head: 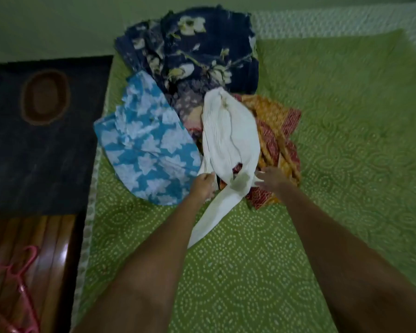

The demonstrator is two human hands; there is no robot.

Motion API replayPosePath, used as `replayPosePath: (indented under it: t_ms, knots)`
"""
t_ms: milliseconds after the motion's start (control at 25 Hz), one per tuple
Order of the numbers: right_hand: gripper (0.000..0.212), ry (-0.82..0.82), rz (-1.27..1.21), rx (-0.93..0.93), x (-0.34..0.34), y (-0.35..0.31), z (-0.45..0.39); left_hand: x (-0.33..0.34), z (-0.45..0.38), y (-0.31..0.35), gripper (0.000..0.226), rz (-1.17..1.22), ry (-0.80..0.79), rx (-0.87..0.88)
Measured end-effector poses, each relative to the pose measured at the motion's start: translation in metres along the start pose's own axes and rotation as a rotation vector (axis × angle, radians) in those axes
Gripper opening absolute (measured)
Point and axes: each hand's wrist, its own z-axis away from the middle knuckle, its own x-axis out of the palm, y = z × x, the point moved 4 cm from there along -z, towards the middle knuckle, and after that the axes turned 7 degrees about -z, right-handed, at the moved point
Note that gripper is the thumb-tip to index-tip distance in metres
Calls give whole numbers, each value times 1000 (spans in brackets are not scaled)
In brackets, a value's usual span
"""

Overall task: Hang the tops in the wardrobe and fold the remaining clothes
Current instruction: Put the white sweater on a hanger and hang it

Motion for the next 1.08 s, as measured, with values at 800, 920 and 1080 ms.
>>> replayPosePath:
  t_ms: [800, 920, 1080]
  knots:
    - [18, -253, 593, -29, 21, 82, 23, -82, 14, -89, 57, -991, -47, -77]
    - [17, -459, 961, 242, 21, 124, 65, -108, 52, -134, 75, -1158, -207, -357]
    - [32, -336, 1234, 97, 26, 137, 51, -109, 44, -136, 47, -1208, 16, -230]
